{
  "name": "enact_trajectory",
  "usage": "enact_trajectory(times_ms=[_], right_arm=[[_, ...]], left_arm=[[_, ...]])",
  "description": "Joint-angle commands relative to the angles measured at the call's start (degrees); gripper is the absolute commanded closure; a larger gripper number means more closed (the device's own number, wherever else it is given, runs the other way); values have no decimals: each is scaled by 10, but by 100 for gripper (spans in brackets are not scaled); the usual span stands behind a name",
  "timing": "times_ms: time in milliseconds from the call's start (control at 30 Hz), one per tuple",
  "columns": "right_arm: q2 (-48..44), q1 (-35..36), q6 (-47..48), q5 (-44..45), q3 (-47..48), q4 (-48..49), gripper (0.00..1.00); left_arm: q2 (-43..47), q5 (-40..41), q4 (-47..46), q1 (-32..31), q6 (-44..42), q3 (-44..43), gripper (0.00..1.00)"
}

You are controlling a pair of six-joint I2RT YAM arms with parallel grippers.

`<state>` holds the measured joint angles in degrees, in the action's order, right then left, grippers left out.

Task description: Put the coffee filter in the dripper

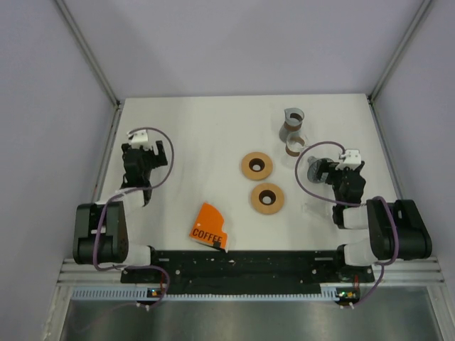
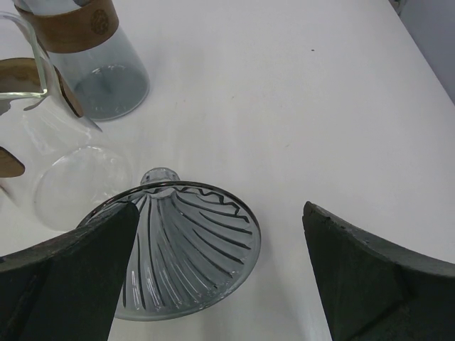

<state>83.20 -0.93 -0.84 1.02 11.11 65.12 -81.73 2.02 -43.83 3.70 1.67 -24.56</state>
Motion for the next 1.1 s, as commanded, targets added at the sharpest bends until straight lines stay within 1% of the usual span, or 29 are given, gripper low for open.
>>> enact_trajectory(times_ms=[0,33,100,200,233,367,467,533,567,600,733,767,867,967,1067], right_arm=[[-88,-4,-28,45,-9,-31,1],[-123,-5,-32,57,-1,-66,1],[-180,-5,-52,77,18,-133,1],[-249,-5,-70,68,60,-228,2],[-266,-4,-75,59,72,-260,2],[-316,-4,-84,8,127,-350,5],[-323,-4,-93,-52,183,-435,9],[-313,-2,-96,-99,226,-490,13],[-307,6,-92,-112,252,-521,16],[-296,27,-75,-107,282,-554,18],[-234,145,-2,-14,398,-714,19],[-210,168,5,19,422,-740,19],[-159,245,35,57,471,-790,19],[-107,275,32,79,520,-836,18],[-51,276,12,117,572,-881,18]], left_arm=[[37,-65,225,2,-38,-130,11],[39,-82,254,2,-41,-150,14],[44,-144,315,1,-59,-182,18],[51,-220,410,1,-85,-226,22],[55,-239,454,0,-95,-245,23],[70,-300,580,-1,-131,-308,24],[87,-316,650,-4,-151,-339,24],[99,-322,690,-5,-165,-354,23],[105,-322,710,-7,-171,-359,23],[111,-323,726,-7,-176,-366,23],[125,-323,786,-7,-188,-389,23],[125,-324,805,-7,-189,-394,23],[122,-331,826,-7,-184,-401,23],[121,-331,833,-10,-179,-400,23],[120,-323,833,-11,-174,-400,23]])
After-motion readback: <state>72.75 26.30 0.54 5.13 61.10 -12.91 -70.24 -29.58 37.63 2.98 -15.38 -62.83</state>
